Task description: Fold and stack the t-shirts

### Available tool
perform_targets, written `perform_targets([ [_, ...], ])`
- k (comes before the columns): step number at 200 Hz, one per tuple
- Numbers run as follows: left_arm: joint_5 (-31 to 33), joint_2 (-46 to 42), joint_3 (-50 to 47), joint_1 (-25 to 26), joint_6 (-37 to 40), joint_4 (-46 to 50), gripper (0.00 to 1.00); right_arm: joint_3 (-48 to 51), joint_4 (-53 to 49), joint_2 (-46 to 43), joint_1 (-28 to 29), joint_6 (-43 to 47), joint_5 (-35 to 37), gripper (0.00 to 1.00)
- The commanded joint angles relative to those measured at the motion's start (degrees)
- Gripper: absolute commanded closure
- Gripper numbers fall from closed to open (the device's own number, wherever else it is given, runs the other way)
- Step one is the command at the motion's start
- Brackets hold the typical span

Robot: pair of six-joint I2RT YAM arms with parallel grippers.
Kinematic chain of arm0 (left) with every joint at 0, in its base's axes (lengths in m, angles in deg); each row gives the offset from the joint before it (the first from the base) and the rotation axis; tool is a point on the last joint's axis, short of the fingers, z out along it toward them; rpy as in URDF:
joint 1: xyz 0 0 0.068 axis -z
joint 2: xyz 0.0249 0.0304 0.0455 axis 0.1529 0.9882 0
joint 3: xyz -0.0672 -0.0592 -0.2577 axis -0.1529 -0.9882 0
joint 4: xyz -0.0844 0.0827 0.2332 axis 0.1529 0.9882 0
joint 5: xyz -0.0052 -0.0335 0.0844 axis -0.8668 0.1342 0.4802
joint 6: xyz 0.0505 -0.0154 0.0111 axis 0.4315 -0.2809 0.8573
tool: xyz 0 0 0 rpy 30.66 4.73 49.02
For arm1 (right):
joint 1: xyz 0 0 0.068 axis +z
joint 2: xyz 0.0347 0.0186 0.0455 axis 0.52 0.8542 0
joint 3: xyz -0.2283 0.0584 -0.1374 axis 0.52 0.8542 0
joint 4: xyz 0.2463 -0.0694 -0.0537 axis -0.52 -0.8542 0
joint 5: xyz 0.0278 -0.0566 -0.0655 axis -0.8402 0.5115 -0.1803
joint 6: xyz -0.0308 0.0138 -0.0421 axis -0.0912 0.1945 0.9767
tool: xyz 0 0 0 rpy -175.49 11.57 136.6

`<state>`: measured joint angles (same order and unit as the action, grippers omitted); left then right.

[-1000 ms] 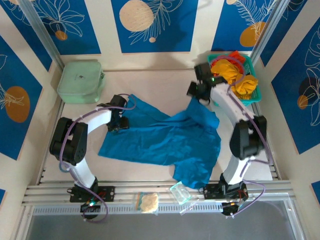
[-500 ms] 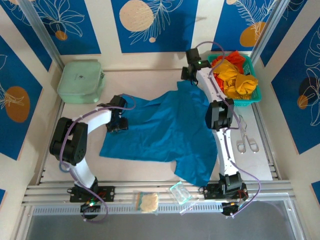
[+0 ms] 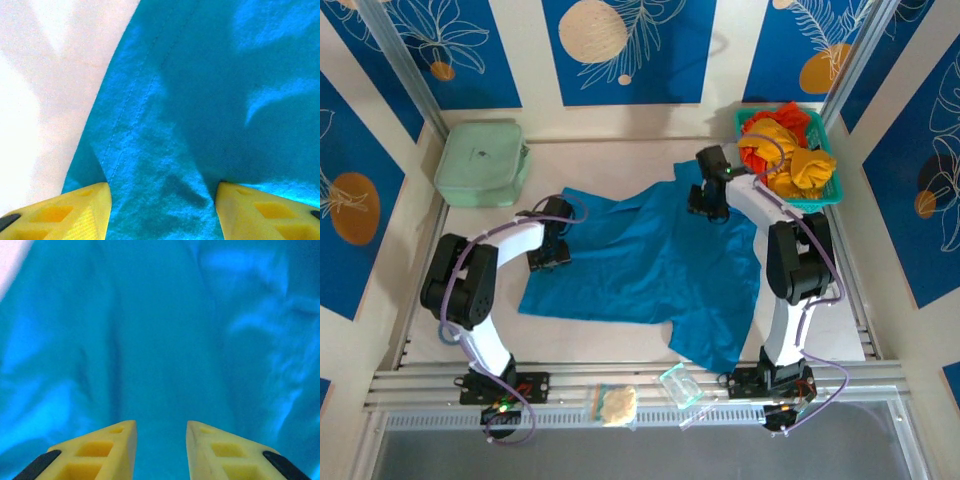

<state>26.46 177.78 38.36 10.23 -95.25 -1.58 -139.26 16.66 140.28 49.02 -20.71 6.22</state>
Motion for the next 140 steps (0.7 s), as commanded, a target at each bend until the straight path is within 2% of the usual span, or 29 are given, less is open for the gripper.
perform_targets([
  [1, 2.89, -0.69, -4.02, -0.34, -2.15, 5.79, 0.41, 6.73, 2.25, -1.13, 2.58, -6.0, -3.53, 0.68],
  [24, 2.93, -4.67, -7.03, -0.42, -3.89, 6.54, 0.41, 11.43, 2.91, -1.72, 4.94, -8.51, -4.11, 0.68],
  [54, 3.02, -7.18, -8.83, -0.53, -5.34, 7.97, 0.41, 14.44, 3.83, -0.48, 4.77, -9.83, -5.1, 0.68],
  [88, 3.51, -7.66, -7.59, -0.74, -5.31, 8.72, 0.4, 11.08, 4.28, 4.77, 2.21, -8.2, -7.89, 0.69],
  [119, 4.86, -6.36, 1.48, -1.51, -1.47, 10.74, 0.39, 2.35, 1.13, 10.76, 0.88, -5.99, -7.76, 0.71],
  [140, 4.96, -2.49, 12.69, -3.09, 1.6, 13.52, 0.38, -2.4, -0.82, 13.23, 0.34, -5.1, -8.24, 0.73],
])
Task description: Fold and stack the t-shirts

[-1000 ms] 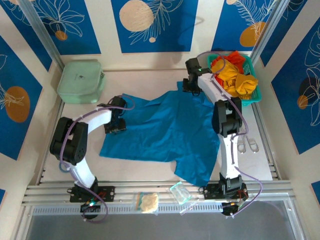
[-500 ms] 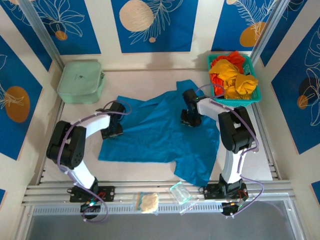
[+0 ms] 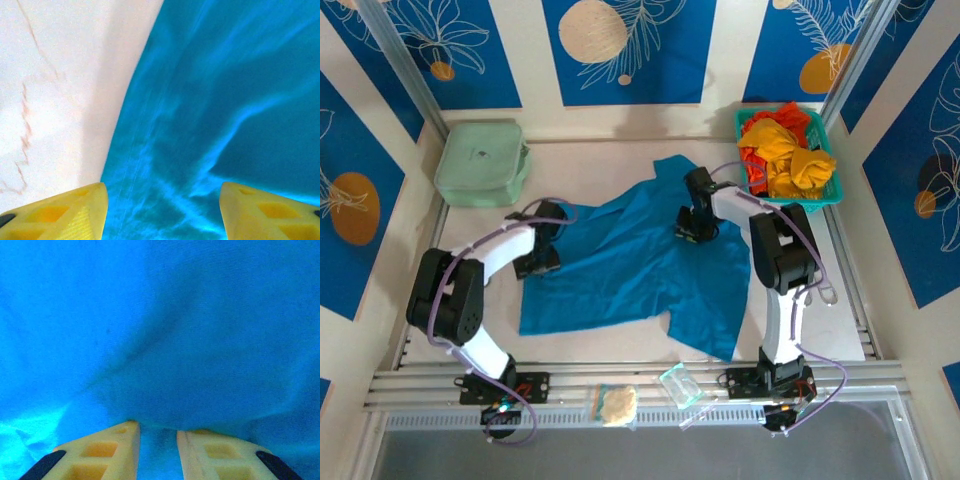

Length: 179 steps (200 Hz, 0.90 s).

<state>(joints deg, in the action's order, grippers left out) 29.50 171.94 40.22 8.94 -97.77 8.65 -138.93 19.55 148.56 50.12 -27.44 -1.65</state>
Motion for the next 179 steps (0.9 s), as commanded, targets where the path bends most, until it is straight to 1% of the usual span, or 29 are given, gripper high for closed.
perform_targets([
  [1, 1.9, 3.47, 11.41, -1.86, 4.23, 3.35, 0.38, -2.88, -3.78, 4.96, -0.76, 1.69, -0.4, 0.73],
  [15, 0.77, 7.37, 18.73, -3.26, 5.5, 5.01, 0.39, -3.52, -4.15, 4.84, -0.57, 1.74, -0.59, 0.73],
  [30, -1.88, 11.45, 24.55, -4.83, 6.18, 5.42, 0.41, -2.63, -3.95, 3.95, -0.33, 1.56, -0.77, 0.73],
  [52, -5.4, 17.04, 29.74, -6.47, 6.12, 5.19, 0.5, -0.45, -3.71, 2.28, -0.02, 1.39, -1.08, 0.73],
  [63, -6.31, 19.22, 30.96, -6.83, 6.08, 4.77, 0.5, 0.85, -3.51, 1.24, 0.02, 1.3, -1.13, 0.73],
  [79, -6.85, 21.66, 32.07, -7.37, 5.93, 4.0, 0.56, 2.52, -3.42, -0.15, 0.02, 1.21, -0.87, 0.73],
  [94, -7.13, 23.27, 32.84, -7.87, 5.83, 3.2, 0.58, 3.6, -3.42, -1.26, 0.11, 1.21, -0.69, 0.73],
  [137, -7.69, 25.5, 34.11, -9.78, 5.63, -0.13, 0.57, 5.29, -3.42, -3.15, 0.46, 1.19, -0.86, 0.73],
  [179, -7.87, 27.93, 36.02, -10.7, 6.45, -2.11, 0.56, 5.41, -3.55, -3.12, 1.24, 0.94, -1.06, 0.74],
])
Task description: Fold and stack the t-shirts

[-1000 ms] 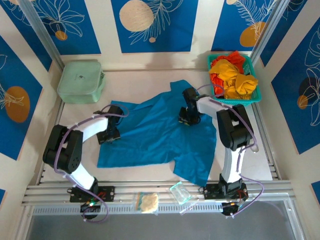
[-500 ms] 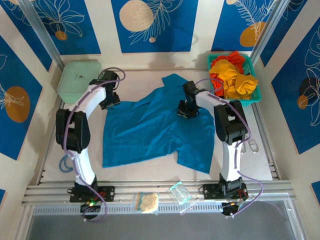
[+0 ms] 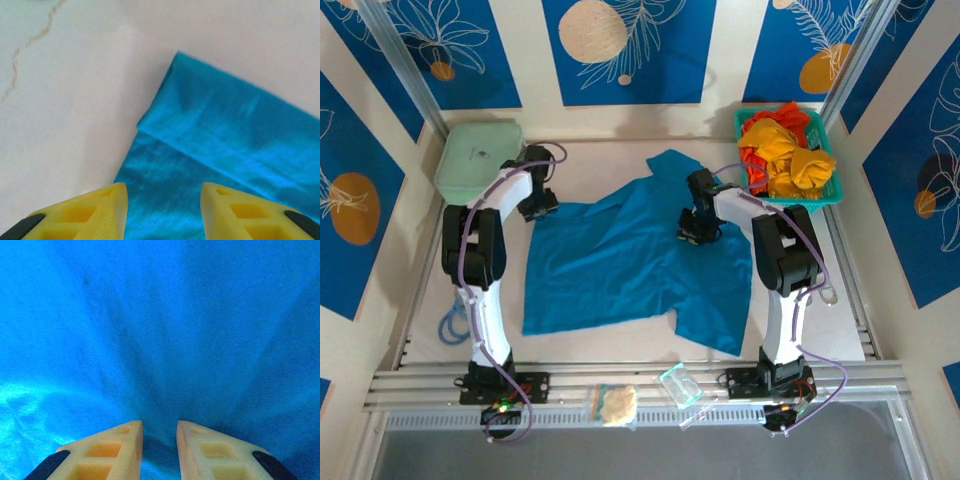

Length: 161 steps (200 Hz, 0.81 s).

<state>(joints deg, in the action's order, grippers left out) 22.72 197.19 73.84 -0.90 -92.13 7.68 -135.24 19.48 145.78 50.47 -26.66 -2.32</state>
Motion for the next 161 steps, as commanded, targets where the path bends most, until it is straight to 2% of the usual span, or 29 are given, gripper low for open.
perform_targets([
  [1, -1.1, 2.78, 2.51, -0.87, 0.82, -1.15, 0.56, 1.71, -3.51, -0.34, 0.9, 0.16, -0.37, 0.74],
  [83, -0.32, 8.09, 8.15, -1.57, 2.52, -0.12, 0.56, 2.28, -4.15, -0.55, 1.12, 0.33, -0.19, 0.74],
  [117, -0.04, 8.8, 9.2, -1.75, 3.11, 0.16, 0.48, 2.69, -4.06, -0.12, 1.17, 0.26, -0.35, 0.74],
  [142, 0.13, 9.3, 9.3, -1.92, 3.45, 0.25, 0.49, 2.77, -3.97, -0.04, 1.17, 0.25, -0.47, 0.74],
  [161, 0.22, 9.67, 9.3, -2.01, 3.56, 0.16, 0.53, 2.77, -4.06, -0.09, 1.17, 0.25, -0.45, 0.74],
])
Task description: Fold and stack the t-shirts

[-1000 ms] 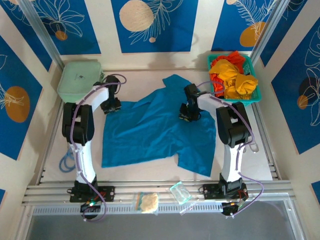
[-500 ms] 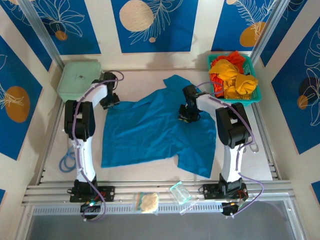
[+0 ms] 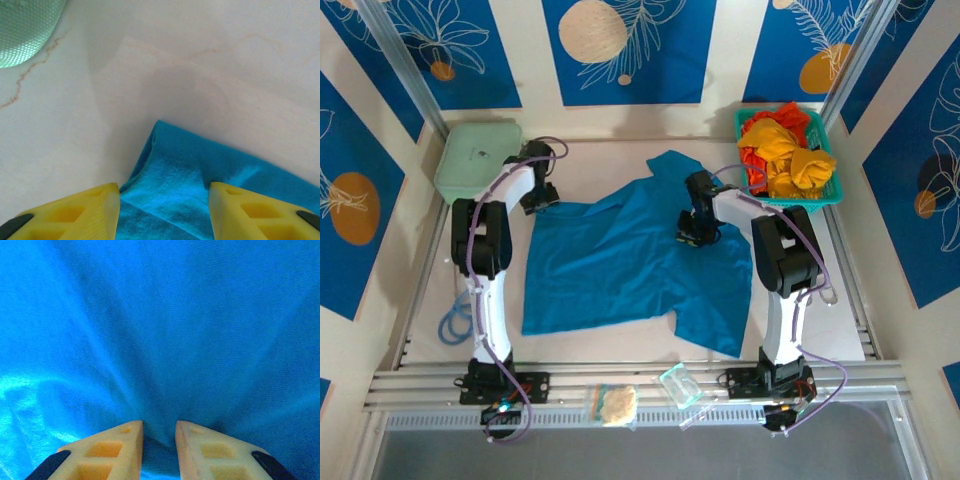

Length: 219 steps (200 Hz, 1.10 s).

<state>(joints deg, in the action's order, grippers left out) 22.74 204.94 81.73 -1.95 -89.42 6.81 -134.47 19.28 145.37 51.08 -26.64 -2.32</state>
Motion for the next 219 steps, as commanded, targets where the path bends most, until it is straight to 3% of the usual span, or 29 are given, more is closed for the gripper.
perform_targets([
  [1, 0.2, 1.89, 1.41, -0.96, 0.85, 1.04, 0.54, 2.0, -3.86, 0.34, 0.6, 0.22, -0.45, 0.74],
  [63, 0.2, 2.07, 1.51, -1.05, 1.37, 0.63, 0.71, 2.1, -4.21, -0.16, 0.47, 0.14, -0.11, 0.74],
  [121, -0.24, 2.56, 2.38, -1.14, 1.72, 0.87, 1.0, 2.88, -4.3, -1.0, 0.03, 0.22, 0.19, 0.74],
  [149, -1.54, 1.65, 3.14, -1.29, 1.33, 1.12, 1.0, 3.32, -4.21, -1.36, -0.3, 0.23, 0.41, 0.74],
  [184, -9.36, 0.99, 6.65, -4.87, -4.61, 0.93, 1.0, 4.62, -3.82, -1.5, -0.5, -0.3, 0.52, 0.75],
  [206, -18.12, 2.69, 7.62, -9.89, -15.17, -0.94, 1.0, 5.92, -3.17, -1.47, -0.41, -0.81, 0.43, 0.74],
  [219, -24.71, 2.95, 4.14, -12.43, -22.96, -7.13, 0.98, 6.54, -2.85, -1.32, -0.33, -1.13, 0.26, 0.74],
])
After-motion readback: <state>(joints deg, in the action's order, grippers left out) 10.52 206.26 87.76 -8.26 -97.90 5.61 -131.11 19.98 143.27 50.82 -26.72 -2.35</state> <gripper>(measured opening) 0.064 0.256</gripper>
